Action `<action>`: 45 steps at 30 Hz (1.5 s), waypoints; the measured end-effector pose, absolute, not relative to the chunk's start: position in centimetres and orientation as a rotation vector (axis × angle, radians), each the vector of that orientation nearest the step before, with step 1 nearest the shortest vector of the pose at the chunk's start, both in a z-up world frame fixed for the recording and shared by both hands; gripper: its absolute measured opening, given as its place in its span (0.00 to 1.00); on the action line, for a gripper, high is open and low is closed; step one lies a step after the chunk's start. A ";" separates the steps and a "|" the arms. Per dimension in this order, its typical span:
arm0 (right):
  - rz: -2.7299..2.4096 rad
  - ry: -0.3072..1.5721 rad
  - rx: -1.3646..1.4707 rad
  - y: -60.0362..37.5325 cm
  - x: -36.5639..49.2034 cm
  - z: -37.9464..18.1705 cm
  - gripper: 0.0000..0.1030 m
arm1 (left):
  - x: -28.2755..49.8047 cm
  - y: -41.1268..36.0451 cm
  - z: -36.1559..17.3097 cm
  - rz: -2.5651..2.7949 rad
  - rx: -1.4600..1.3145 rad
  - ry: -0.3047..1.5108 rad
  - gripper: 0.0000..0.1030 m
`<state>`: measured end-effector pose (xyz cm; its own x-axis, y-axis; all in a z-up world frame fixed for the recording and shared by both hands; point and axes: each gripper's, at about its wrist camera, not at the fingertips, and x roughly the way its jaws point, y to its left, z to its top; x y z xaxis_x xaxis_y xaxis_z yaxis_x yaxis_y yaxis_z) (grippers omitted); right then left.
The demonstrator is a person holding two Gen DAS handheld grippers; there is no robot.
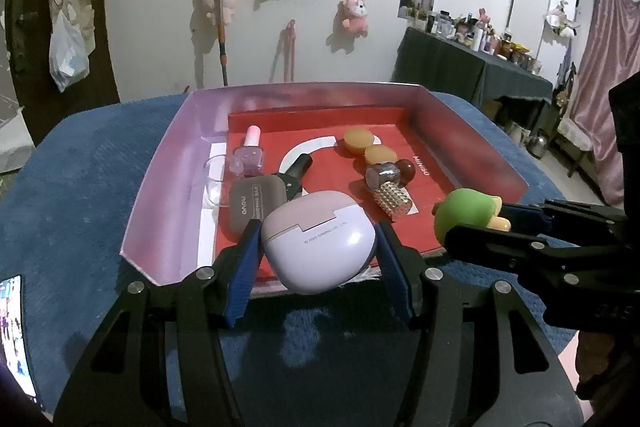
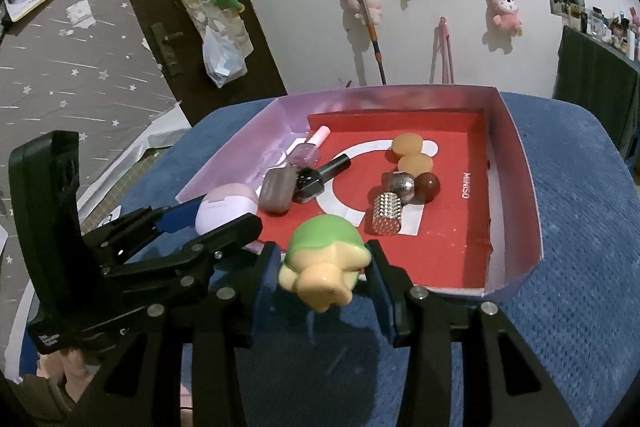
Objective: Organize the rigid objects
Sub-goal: 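Carry the lilac earbud case and green-capped toy with both grippers into the box, then open the left gripper beside the eye shadow while the right releases the toy by the cylinder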
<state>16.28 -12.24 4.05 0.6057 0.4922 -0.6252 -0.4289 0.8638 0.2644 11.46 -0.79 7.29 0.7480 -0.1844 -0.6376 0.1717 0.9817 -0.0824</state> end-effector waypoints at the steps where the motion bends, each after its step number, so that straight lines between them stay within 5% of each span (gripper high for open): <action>1: 0.533 0.756 0.090 -12.2 16.6 3.9 0.45 | 11.7 -0.8 7.2 -0.195 -0.020 0.705 0.52; 45: 0.428 0.864 0.062 -11.4 23.6 -0.8 0.45 | 18.0 -0.5 2.0 -0.169 -0.037 0.867 0.52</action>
